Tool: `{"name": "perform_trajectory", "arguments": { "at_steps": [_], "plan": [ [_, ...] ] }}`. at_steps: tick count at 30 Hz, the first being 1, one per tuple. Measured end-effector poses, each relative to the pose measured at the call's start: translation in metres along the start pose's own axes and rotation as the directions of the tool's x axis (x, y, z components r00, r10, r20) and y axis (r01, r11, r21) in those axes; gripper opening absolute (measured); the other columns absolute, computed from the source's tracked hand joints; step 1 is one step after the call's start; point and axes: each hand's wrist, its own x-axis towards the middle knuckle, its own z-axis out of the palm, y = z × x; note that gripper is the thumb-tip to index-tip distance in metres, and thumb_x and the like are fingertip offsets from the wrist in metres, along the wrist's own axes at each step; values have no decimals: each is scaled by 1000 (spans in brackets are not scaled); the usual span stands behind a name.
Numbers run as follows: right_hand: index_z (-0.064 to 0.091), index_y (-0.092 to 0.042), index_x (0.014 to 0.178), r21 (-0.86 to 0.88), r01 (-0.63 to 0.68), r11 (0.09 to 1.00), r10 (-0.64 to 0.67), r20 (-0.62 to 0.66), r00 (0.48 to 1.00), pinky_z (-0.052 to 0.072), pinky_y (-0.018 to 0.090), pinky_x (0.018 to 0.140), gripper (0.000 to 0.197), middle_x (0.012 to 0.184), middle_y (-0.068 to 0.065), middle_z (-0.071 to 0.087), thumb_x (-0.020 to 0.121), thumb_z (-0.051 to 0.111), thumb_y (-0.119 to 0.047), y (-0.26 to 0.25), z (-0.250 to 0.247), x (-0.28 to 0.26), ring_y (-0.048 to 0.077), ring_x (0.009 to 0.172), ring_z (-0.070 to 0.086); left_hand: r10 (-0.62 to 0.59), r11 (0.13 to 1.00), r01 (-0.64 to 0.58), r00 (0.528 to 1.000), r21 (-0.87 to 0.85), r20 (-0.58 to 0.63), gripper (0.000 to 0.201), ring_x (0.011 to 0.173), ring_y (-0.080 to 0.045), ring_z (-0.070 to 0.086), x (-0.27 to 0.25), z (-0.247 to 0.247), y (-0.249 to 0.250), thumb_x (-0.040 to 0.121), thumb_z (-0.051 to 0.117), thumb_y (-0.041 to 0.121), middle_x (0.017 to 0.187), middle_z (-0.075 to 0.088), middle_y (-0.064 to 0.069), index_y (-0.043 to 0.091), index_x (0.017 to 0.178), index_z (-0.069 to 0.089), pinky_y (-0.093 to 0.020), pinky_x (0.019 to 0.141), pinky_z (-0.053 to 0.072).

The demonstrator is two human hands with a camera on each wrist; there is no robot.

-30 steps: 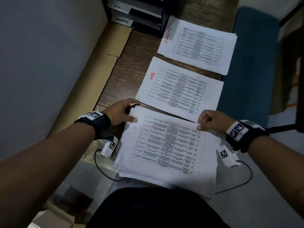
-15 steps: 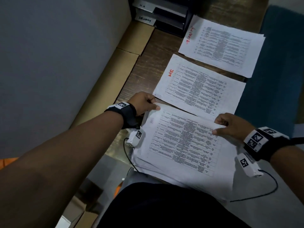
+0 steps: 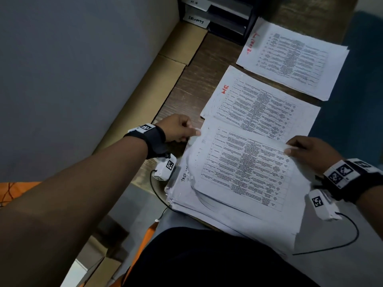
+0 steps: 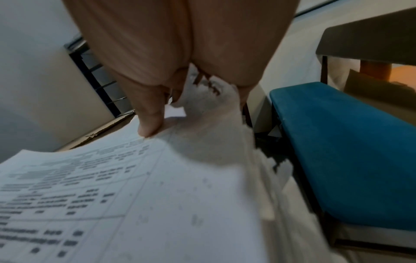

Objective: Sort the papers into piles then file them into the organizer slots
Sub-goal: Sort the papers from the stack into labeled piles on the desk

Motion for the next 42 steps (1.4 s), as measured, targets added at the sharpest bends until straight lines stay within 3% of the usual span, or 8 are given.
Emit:
{"name": "perform_trajectory", "arguments": {
  "at_steps": [3, 7, 16, 19, 22, 29, 34, 42],
  "plan": [
    [66, -17, 83, 31, -20, 999, 20, 7, 1000, 42, 25, 67, 6, 79, -1, 67, 85, 72, -16, -1, 3, -1, 7, 70, 57, -138, 990, 131, 975, 50, 175, 37, 59, -16, 65, -13, 1, 1, 73, 84, 44, 68, 71, -8, 11, 73, 67, -30, 63, 57],
    [65, -17, 82, 70, -21, 997, 20, 16, 1000, 42, 24, 68, 8, 80, 2, 66, 87, 71, -16, 3, 8, -2, 12, 73, 56, -139, 989, 149, 947, -13, 290, 25, 61, -19, 70, -21, 8, -7, 73, 87, 20, 69, 72, -15, 5, 75, 67, -26, 58, 58],
    [59, -12, 82, 142, -146, 979, 136, 78, 988, 41, 29, 60, 12, 64, 3, 60, 85, 68, -19, -2, 3, -3, 18, 58, 52, 92, 970, -60, 988, -236, 125, 14, 71, -7, 65, -17, 1, -10, 88, 71, 7, 80, 67, 3, 15, 83, 61, -21, 66, 57],
    [62, -14, 89, -11, -119, 993, 120, 132, 984, 44, 34, 69, 17, 79, 6, 67, 84, 72, -27, -11, 0, -3, 24, 74, 60, 101, 951, -59, 987, -303, 125, 11, 83, -14, 64, -14, -2, -6, 91, 69, 11, 90, 64, 0, 19, 89, 61, -28, 74, 58],
    [64, -8, 85, -14, -106, 994, 107, 117, 987, 41, 30, 61, 18, 69, 6, 63, 87, 70, -25, -18, 1, -9, 21, 63, 55, 49, 938, -4, 991, -346, 122, 21, 92, -20, 65, -13, -1, -3, 88, 73, 14, 98, 63, -1, 16, 106, 61, -35, 77, 60],
    [60, -5, 81, 46, -102, 994, 98, 84, 992, 39, 29, 61, 18, 67, 2, 59, 88, 68, -18, -7, 2, -11, 16, 64, 51, -210, 963, 251, 925, -95, 316, 31, 54, -22, 66, -32, 1, -4, 75, 85, 13, 70, 62, -10, 13, 82, 54, -28, 49, 54],
    [58, -14, 90, 110, -112, 987, 100, 113, 989, 42, 22, 67, 21, 84, -2, 65, 80, 77, -12, -4, 7, -6, 11, 77, 59, -226, 951, 290, 891, -109, 393, 23, 56, -28, 67, -33, 4, -11, 80, 76, -4, 78, 62, -19, -5, 95, 58, -30, 50, 57],
    [60, -23, 91, 5, -57, 998, 56, 155, 986, 42, 24, 74, 25, 90, -11, 65, 78, 80, -29, -4, 9, -7, 9, 85, 59, 89, 995, -77, 964, -59, 252, 13, 84, -12, 60, -24, -3, -9, 92, 64, 3, 95, 65, -3, 9, 101, 57, -31, 78, 49]
  ]
}}
